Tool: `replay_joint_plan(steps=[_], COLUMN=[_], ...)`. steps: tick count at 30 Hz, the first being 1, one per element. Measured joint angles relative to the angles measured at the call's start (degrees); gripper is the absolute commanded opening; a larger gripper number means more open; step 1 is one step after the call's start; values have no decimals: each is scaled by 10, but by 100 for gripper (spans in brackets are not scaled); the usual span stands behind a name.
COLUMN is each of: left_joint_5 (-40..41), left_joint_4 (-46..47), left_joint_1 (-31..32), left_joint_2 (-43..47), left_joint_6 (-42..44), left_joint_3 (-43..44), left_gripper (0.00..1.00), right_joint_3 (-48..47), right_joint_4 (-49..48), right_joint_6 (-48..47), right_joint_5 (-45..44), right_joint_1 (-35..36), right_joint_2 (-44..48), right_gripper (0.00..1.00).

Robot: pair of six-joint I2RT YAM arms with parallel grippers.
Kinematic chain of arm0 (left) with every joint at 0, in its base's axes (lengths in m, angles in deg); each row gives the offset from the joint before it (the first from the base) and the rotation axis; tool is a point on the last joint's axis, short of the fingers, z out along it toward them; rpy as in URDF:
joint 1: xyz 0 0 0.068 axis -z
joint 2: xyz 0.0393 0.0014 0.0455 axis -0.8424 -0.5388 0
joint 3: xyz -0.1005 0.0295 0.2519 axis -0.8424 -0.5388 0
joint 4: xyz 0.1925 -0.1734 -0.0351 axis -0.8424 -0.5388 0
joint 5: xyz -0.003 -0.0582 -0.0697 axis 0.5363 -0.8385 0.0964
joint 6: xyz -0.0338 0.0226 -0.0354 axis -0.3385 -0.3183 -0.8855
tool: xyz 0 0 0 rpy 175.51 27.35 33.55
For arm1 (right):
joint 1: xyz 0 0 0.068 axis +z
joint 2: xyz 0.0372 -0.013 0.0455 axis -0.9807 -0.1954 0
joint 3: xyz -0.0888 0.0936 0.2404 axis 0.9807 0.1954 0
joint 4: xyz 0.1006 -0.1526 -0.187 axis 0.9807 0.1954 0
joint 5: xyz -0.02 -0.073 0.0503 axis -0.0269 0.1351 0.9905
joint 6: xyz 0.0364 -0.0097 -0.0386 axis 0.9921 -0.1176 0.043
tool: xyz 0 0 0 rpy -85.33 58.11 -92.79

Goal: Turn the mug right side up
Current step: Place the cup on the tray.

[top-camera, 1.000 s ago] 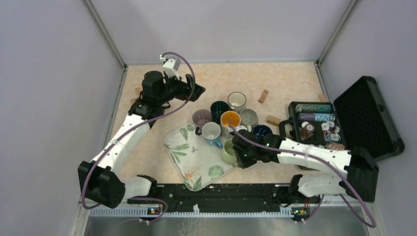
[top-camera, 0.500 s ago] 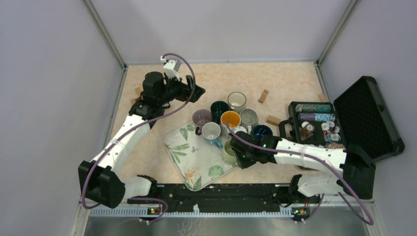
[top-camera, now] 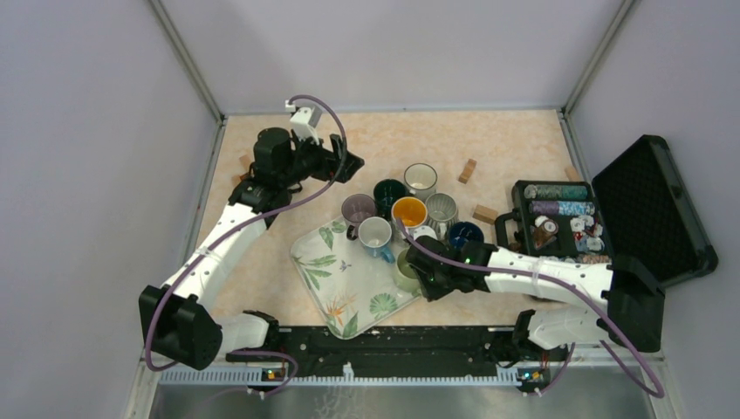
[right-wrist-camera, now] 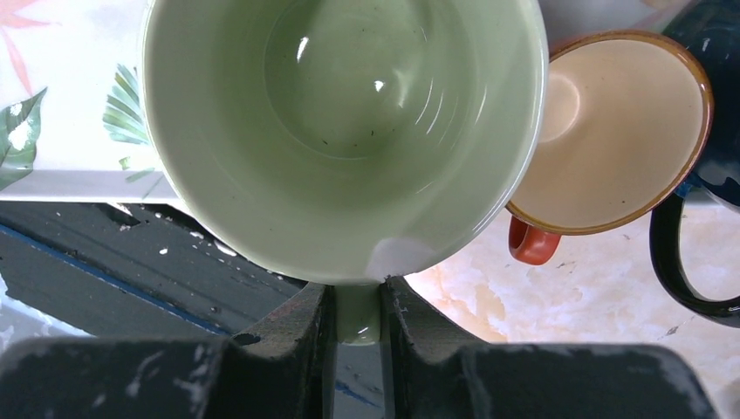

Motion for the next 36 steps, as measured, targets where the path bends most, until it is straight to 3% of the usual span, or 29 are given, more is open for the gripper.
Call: replay_joint_plan(steps=[9, 14, 17, 23, 26, 36], left_joint_5=[7, 20, 31, 62, 80, 158], left_joint_4=[-22, -29, -39, -67, -87, -144], left_joint_1=[-1, -3, -5, -8, -10, -15], left_joint_2=[0, 0, 0, 2, 7, 43], left_joint_6=[-2, -6, -10, -17, -20, -34], left_joint_3=[-9, -10, -10, -13, -14, -15], left_gripper=[99, 98, 99, 98, 98, 98], right_joint_3=[-2, -6, -6, -14, -29, -63], right_joint_4=[-9, -10, -9, -2, 0, 4], right_joint_6=[0, 1, 2, 4, 0, -22], right_joint_5=[-3, -3, -3, -3, -3, 6], right_joint_1=[7, 7, 7, 7, 8, -15], right_joint_2=[0, 0, 3, 40, 60, 109], right_gripper=[30, 42, 52, 83, 92, 99])
